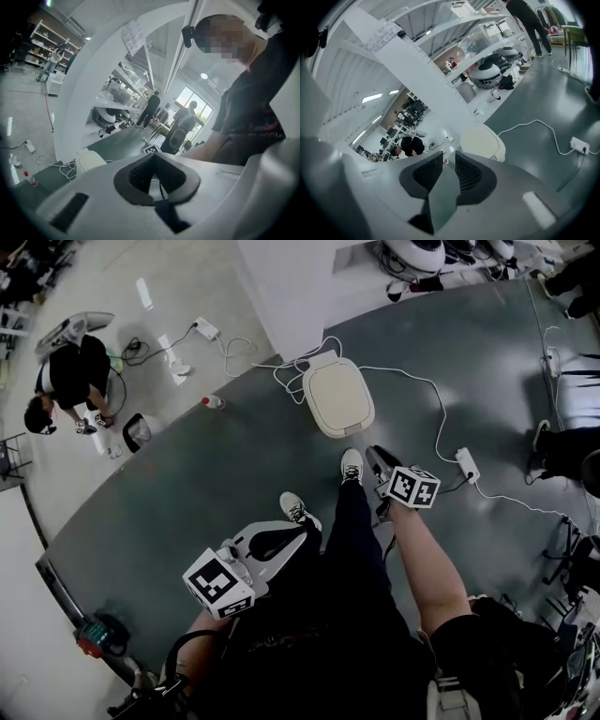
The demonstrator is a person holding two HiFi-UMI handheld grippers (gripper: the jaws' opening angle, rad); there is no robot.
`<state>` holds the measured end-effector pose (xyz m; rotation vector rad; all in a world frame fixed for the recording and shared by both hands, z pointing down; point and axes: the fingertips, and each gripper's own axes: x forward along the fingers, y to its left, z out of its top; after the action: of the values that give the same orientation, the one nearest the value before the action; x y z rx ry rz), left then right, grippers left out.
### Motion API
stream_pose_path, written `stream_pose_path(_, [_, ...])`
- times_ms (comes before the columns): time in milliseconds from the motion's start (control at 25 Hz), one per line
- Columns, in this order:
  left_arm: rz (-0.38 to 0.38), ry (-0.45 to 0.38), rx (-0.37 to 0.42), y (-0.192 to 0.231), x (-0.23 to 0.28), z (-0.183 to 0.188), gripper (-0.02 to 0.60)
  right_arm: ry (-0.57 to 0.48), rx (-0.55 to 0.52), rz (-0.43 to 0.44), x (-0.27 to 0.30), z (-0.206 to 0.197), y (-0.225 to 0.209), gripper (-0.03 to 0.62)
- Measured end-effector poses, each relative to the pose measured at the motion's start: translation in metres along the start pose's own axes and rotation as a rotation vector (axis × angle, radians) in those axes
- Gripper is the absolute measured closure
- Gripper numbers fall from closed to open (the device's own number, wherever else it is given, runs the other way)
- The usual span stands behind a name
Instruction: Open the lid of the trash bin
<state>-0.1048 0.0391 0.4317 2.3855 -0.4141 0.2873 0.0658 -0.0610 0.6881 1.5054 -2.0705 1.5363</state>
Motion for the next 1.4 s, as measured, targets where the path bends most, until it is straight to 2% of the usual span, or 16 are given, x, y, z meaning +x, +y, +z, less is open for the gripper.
stream_pose_path(200, [-0.005,0.065,-0.007,0.008,0.034,-0.013,0.578,0.064,0.070,-0.078,0.040,-0.013,-0.052,0.490])
stream_pose_path(360, [-0.018,0.094,-0.003,0.015,0.058,-0.027,0.578,0.108,0.190,-0.127,0.073,-0.031,-0.087,0.474])
stream_pose_path(480, [-0.018,0.116,-0.035,0.026,0.070,-0.039,0.578,0.126,0.259,-0.165,0.097,-0.039,-0.112,0.473])
stream_pose_path(800, [0.036,0.119,-0.120,0.068,0.096,-0.067,0.578,0.191,0.356,-0.254,0.154,-0.065,-0.178,0.459])
stream_pose_path(1000, [0.028,0.160,-0.147,0.071,0.108,-0.092,0.578,0.197,0.400,-0.289,0.172,-0.078,-0.202,0.457])
stream_pose_path(1200, [0.042,0.156,-0.195,0.076,0.120,-0.103,0.578,0.205,0.421,-0.270,0.187,-0.085,-0.211,0.457])
stream_pose_path(1400, [0.056,0.146,-0.215,0.080,0.124,-0.110,0.578,0.211,0.440,-0.290,0.197,-0.093,-0.221,0.457])
